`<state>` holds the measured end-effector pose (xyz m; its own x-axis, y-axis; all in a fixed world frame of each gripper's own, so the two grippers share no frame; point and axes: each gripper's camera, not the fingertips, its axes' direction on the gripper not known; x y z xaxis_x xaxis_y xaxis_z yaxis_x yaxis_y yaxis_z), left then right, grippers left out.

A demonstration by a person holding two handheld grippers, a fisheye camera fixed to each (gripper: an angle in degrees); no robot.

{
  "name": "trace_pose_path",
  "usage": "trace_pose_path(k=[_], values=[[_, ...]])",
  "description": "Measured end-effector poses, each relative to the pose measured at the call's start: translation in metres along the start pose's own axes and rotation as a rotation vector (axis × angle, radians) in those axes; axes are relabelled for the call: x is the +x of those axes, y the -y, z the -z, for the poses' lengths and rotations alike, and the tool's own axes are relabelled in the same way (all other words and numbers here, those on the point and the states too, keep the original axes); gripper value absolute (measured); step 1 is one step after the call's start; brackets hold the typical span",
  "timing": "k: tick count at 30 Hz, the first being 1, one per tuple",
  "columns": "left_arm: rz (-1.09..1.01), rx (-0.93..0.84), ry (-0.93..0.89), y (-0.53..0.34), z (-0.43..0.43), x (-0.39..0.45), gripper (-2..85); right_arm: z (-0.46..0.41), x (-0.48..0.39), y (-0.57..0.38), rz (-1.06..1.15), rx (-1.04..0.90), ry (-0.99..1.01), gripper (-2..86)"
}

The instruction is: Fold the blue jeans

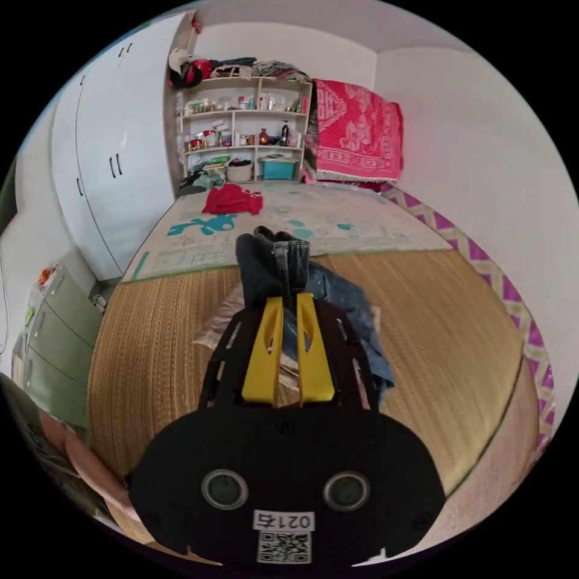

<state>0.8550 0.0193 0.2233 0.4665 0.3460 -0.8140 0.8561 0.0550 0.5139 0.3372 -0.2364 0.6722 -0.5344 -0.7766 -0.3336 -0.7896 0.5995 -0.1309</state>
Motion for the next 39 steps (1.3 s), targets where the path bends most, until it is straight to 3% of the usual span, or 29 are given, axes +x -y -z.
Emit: trace_pose_path(k=[7,12,17,21,25,27,32,36,39], values=[[-0.098,0.063,0.1,0.002,-0.014,0.041,-1.0,0.208,0.013,-0.104,0.054,-0.016,-0.192,2.5],[-0.175,0.013,0.141,-0.006,-0.05,0.078,-0.9,0.321,-0.051,-0.249,0.095,-0.116,-0.323,2.4],[-0.362,-0.023,0.358,-0.04,-0.097,0.181,-0.9,0.305,-0.15,-0.41,0.114,-0.289,-0.345,3.1],[-0.404,-0.037,0.416,-0.073,-0.116,0.224,-0.9,0.273,-0.226,-0.531,0.053,-0.352,-0.272,3.8],[-0.34,-0.158,0.481,-0.098,-0.143,0.215,-0.9,0.305,-0.255,-0.576,-0.106,-0.155,-0.294,2.3],[-0.31,-0.171,0.497,-0.108,-0.152,0.205,-0.9,0.323,-0.267,-0.585,-0.137,-0.076,-0.297,5.6],[-0.244,-0.141,0.481,-0.133,-0.178,0.193,-0.9,0.262,-0.288,-0.6,-0.053,-0.187,-0.324,13.3],[-0.251,-0.128,0.497,-0.146,-0.198,0.204,-0.9,0.206,-0.276,-0.635,-0.113,-0.248,-0.411,10.7],[-0.286,-0.141,0.537,-0.155,-0.223,0.218,-0.9,0.212,-0.26,-0.674,-0.176,-0.198,-0.411,6.5]])
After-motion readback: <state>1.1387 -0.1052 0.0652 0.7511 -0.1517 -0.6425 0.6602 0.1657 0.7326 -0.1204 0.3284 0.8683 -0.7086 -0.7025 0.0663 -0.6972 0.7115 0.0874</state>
